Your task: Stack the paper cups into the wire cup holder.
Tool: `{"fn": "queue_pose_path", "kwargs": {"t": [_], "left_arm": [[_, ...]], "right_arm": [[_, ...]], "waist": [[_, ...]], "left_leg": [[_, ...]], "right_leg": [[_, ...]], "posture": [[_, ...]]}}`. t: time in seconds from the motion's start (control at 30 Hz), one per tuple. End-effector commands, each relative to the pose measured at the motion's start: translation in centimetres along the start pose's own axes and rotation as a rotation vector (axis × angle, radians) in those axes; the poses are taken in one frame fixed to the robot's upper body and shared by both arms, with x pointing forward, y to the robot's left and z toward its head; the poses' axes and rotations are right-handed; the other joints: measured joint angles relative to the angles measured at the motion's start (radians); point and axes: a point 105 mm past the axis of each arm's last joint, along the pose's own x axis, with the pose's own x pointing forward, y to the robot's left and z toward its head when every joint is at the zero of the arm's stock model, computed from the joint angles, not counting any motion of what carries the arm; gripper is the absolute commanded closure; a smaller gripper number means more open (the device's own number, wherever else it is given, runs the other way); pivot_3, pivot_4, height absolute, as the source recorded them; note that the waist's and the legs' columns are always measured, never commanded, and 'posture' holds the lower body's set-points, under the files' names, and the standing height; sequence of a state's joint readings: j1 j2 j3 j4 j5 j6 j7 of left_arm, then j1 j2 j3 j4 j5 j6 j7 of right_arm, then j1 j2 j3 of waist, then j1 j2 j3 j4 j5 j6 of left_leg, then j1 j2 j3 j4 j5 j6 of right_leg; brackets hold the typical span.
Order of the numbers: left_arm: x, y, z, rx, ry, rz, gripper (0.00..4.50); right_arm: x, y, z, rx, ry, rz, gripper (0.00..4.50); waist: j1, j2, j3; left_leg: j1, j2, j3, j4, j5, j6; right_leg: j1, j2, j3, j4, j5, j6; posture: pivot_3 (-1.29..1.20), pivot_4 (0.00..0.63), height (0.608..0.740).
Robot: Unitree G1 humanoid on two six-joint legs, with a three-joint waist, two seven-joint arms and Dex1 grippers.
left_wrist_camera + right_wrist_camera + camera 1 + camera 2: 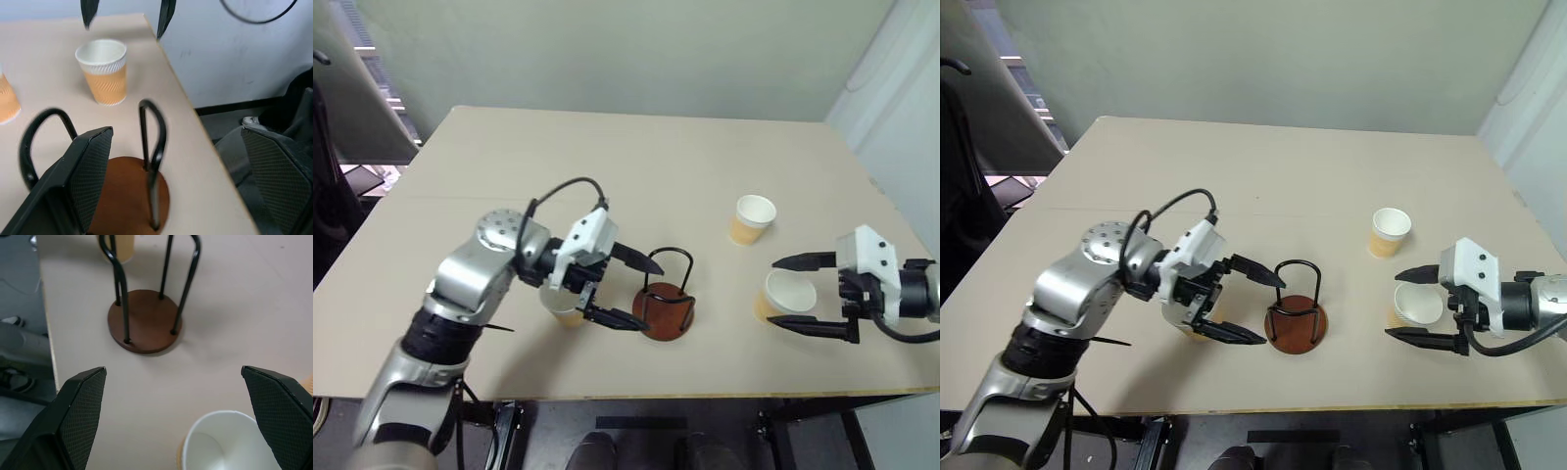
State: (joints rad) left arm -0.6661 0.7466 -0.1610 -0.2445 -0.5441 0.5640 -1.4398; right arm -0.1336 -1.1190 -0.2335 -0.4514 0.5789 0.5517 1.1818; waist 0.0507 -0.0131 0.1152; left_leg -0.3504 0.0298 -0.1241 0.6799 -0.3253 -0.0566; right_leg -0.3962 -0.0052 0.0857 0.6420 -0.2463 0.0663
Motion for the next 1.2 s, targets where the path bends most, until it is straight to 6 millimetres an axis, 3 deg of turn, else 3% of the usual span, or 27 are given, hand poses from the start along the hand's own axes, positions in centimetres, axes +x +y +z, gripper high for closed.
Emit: {"fn": "queue_pose_path", "kwargs": {"t": [0.03, 0.17, 0.27, 0.4, 0.53, 0.63, 0.8, 1.0, 1.13, 1.2], "left_arm": [[-0.8, -0.6, 1.1, 0.004, -0.030, 0.059, 0.03], [-2.4, -0.8, 1.5, -0.017, -0.039, 0.155, 0.03], [-5.1, -1.1, 1.8, -0.038, -0.031, 0.269, 0.03], [-8.9, -3.0, 2.0, -0.096, -0.043, 0.386, 0.03], [-10.2, -4.8, 1.2, -0.148, -0.027, 0.433, 0.03], [-10.4, -4.9, 1.1, -0.149, -0.023, 0.461, 0.00], [-9.7, -5.1, 1.2, -0.150, -0.047, 0.465, 0.00], [-9.9, -5.1, 0.7, -0.161, -0.044, 0.507, 0.00], [-10.5, -4.9, 0.7, -0.155, -0.033, 0.535, 0.00], [-10.9, -4.9, 0.6, -0.156, -0.022, 0.549, 0.00]], "right_arm": [[-0.2, -0.8, -1.3, -0.044, 0.096, -0.009, 0.00], [0.0, -1.3, -2.5, -0.059, 0.153, 0.003, 0.00], [-0.1, -1.5, -3.4, -0.068, 0.193, 0.016, 0.00], [-0.2, -1.6, -4.4, -0.089, 0.251, 0.031, 0.00], [0.2, -1.7, -5.5, -0.108, 0.296, 0.045, 0.00], [0.9, -1.5, -5.9, -0.121, 0.303, 0.076, 0.49], [1.5, -2.0, -6.0, -0.142, 0.310, 0.082, 2.31], [0.9, -2.7, -4.8, -0.168, 0.288, 0.084, 4.49], [0.2, -2.9, -2.6, -0.204, 0.222, 0.101, 4.49], [-0.4, -3.2, 0.1, -0.249, 0.140, 0.108, 4.49]], "waist": [[0.002, 0.000, 0.000], [0.000, 0.000, 0.000], [-0.002, 0.000, 0.000], [-0.008, 0.000, 0.000], [-0.010, 0.000, 0.000], [-0.004, 0.000, 0.000], [-0.007, 0.000, 0.000], [-0.011, 0.000, 0.000], [-0.012, 0.000, 0.000], [-0.013, 0.000, 0.000]], "left_leg": [[0.000, 0.001, -0.001, 0.000, 0.000, 0.000], [0.000, 0.001, -0.005, 0.000, 0.000, 0.000], [0.000, 0.001, -0.005, -0.001, 0.000, 0.000], [0.001, 0.001, -0.004, -0.005, 0.000, 0.000], [0.001, 0.002, -0.004, -0.007, 0.000, 0.000], [0.001, 0.002, -0.005, -0.007, 0.000, 0.000], [0.002, 0.001, -0.004, -0.007, 0.000, 0.000], [0.001, 0.001, -0.003, -0.010, 0.000, -0.001], [0.001, 0.001, -0.003, -0.010, 0.000, -0.002], [0.001, 0.001, -0.002, -0.011, 0.001, -0.003]], "right_leg": [[0.000, -0.001, 0.000, 0.000, 0.000, 0.000], [0.000, -0.001, 0.001, 0.000, 0.000, 0.000], [-0.001, -0.001, 0.001, 0.001, 0.000, 0.000], [-0.003, -0.001, 0.001, 0.001, -0.001, -0.001], [-0.005, -0.001, 0.003, 0.001, -0.002, -0.003], [-0.005, -0.001, 0.003, 0.003, -0.003, -0.005], [-0.005, -0.002, 0.002, 0.004, -0.003, -0.006], [-0.007, -0.002, 0.002, 0.004, -0.003, -0.006], [-0.008, -0.001, 0.002, 0.004, -0.003, -0.008], [-0.008, -0.001, 0.002, 0.005, -0.003, -0.009]], "posture": [[0.00, 0.150, 0.740], [0.00, 0.150, 0.740], [0.00, 0.150, 0.740], [0.00, 0.150, 0.740], [0.00, 0.150, 0.740], [0.00, 0.150, 0.740], [0.00, 0.150, 0.740], [0.00, 0.150, 0.740], [0.00, 0.150, 0.740], [0.00, 0.150, 0.740]]}}
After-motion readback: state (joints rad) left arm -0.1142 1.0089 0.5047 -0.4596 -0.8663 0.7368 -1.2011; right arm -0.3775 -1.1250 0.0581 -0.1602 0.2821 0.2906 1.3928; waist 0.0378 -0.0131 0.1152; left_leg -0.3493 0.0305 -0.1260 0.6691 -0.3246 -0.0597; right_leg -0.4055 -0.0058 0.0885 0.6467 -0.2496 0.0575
